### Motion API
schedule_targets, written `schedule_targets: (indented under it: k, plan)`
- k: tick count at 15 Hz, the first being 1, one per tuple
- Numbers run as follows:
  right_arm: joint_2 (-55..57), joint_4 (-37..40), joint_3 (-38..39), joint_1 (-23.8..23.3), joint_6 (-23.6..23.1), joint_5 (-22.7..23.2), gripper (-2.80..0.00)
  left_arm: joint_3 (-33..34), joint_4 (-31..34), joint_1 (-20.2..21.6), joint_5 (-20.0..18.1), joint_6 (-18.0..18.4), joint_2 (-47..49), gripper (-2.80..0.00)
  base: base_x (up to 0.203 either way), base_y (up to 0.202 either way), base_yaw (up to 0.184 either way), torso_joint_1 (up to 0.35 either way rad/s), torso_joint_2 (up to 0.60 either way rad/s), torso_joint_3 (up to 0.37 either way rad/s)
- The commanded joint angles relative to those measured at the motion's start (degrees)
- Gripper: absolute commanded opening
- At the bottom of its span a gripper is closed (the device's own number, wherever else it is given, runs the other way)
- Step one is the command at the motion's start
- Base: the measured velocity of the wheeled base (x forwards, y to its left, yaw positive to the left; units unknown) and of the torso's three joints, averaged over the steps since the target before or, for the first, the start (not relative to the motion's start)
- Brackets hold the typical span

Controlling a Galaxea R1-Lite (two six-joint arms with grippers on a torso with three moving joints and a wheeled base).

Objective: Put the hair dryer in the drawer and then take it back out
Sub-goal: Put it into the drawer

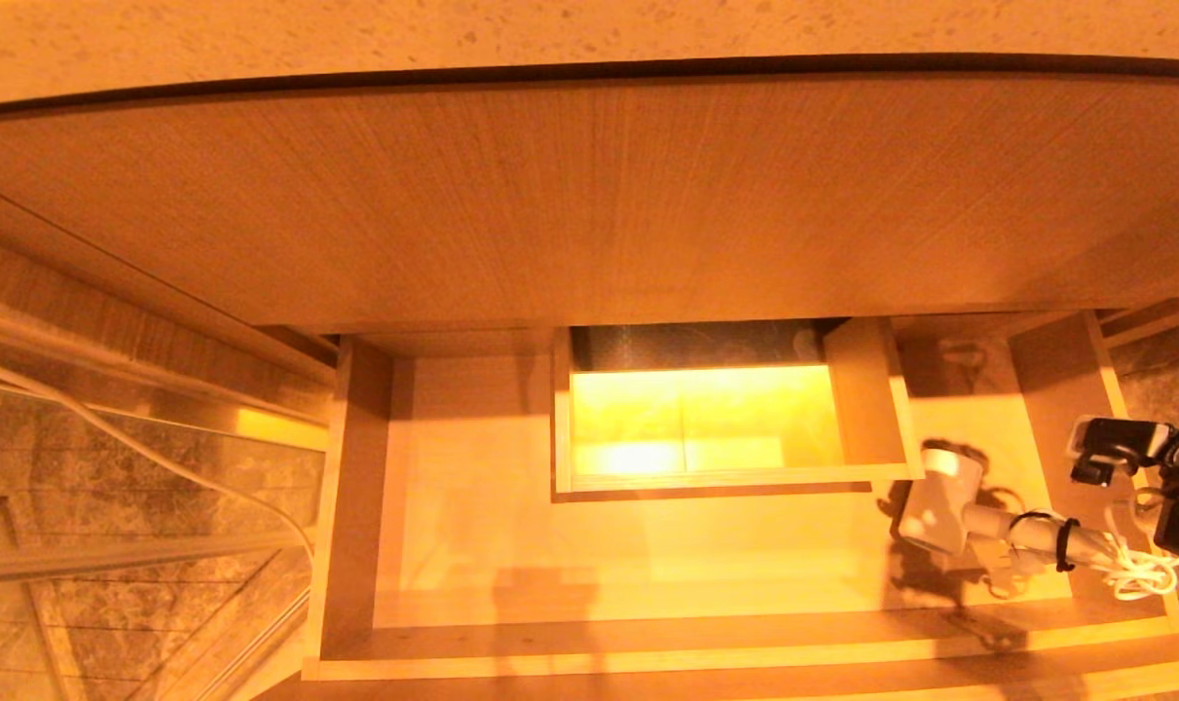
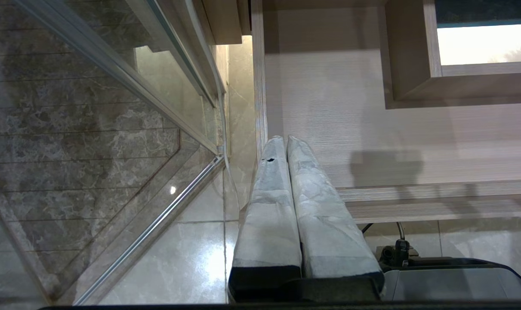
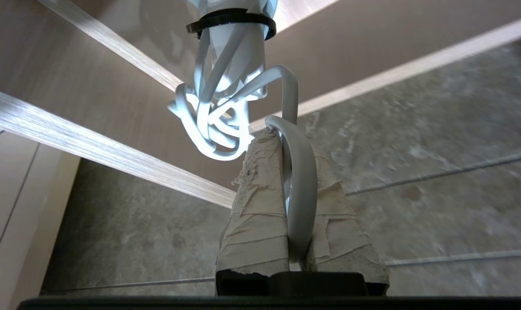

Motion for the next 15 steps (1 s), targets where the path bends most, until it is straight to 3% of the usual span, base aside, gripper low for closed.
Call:
schedule_targets:
  k: [1,10,15]
  plan:
    - [1.7,-0.2,0.2,0.0,-0.4,0.0,-2.8,0.0,0.0,0.0,0.0,0.0,0.0,-2.8,0.0,0.0,0.0,0.0,0.0,0.0]
    - [9.8,-11.6,0.1,0.0,-0.6,0.0,-2.8,0.0,0.0,0.0,0.0,0.0,0.0,-2.8,0.0,0.0,0.0,0.0,0.0,0.0]
    - [10.5,-12.8,-1.0,-0.1,-0.9,0.1,-2.8,0.0,0.0,0.0,0.0,0.0,0.0,-2.8,0.0,0.0,0.0,0.0,0.0,0.0]
